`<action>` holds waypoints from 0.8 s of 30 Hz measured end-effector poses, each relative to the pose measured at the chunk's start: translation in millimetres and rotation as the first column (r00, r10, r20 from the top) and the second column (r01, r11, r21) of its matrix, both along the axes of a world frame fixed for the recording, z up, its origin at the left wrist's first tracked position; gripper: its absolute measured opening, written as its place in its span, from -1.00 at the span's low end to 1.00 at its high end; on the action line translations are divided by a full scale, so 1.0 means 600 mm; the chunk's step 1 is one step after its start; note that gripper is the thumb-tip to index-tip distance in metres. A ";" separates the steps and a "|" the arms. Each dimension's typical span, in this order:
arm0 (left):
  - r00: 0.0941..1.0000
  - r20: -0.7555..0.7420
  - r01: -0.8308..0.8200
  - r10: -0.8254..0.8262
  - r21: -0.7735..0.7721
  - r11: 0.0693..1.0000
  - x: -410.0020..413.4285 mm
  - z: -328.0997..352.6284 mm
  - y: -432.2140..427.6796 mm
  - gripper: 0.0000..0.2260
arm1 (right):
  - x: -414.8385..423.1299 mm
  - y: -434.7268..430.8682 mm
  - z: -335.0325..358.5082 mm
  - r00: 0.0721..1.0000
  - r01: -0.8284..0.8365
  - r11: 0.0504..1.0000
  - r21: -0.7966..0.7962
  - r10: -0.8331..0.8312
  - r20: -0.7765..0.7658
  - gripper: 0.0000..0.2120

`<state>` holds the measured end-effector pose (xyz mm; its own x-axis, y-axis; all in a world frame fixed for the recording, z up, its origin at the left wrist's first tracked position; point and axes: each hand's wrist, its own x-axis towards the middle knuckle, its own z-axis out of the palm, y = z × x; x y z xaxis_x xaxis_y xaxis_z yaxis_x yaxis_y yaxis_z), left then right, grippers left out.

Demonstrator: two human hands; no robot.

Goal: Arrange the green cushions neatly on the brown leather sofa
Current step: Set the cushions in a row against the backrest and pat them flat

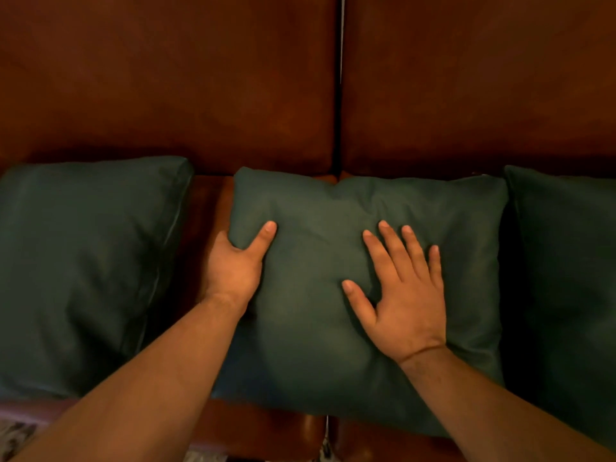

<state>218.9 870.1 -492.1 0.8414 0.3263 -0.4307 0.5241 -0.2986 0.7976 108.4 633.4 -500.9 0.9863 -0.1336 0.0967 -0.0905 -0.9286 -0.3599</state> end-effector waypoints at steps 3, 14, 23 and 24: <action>1.000 -0.021 -0.017 0.017 0.011 1.000 0.016 0.002 0.002 -0.18 | 0.025 0.001 0.029 0.999 0.039 0.999 -0.006 -0.039 0.010 -0.43; 0.891 -0.400 0.006 -0.215 -0.463 0.886 0.054 0.052 0.081 -0.51 | 0.285 -0.046 0.079 0.769 -0.166 0.984 -0.060 0.091 -0.633 -0.44; 0.963 -0.270 -0.067 -0.003 -0.247 0.967 0.138 0.033 0.061 -0.86 | 0.309 -0.084 0.079 0.790 0.143 0.949 0.281 0.062 -0.610 -0.79; 0.975 -0.223 -0.055 0.007 -0.211 0.976 0.141 0.032 0.060 -0.87 | 0.308 -0.088 0.081 0.798 0.144 0.947 0.287 0.060 -0.600 -0.80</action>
<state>303.4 906.0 -472.8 0.7088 0.2302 -0.6668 0.7001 -0.1139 0.7049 293.4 580.7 -452.3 0.8241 -0.0975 -0.5580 -0.4169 -0.7712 -0.4810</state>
